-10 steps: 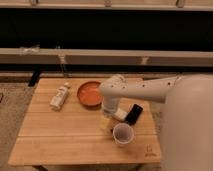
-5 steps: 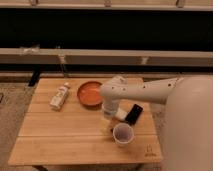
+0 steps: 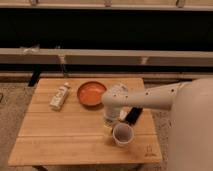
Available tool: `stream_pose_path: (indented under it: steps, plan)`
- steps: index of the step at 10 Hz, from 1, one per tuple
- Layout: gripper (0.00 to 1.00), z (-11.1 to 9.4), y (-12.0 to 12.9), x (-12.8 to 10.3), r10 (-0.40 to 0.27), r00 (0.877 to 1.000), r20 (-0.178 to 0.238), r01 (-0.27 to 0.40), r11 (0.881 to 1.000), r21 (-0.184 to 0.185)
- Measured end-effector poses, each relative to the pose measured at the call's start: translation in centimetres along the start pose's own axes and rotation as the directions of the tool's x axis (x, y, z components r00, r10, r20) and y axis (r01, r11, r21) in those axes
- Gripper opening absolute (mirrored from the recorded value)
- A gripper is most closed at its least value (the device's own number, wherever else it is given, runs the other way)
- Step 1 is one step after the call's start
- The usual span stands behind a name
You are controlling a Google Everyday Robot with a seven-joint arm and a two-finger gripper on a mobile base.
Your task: Drag the pepper across the table
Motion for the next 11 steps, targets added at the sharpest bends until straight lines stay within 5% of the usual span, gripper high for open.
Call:
stream_pose_path:
  steps: [9, 11]
  plan:
    - [0.78, 2.1, -1.6, 3.1, 0.032, 0.996, -0.078, -0.028, 0.999, 0.040]
    - [0.60, 2.1, -1.9, 3.6, 0.042, 0.995, -0.087, -0.038, 0.998, 0.045]
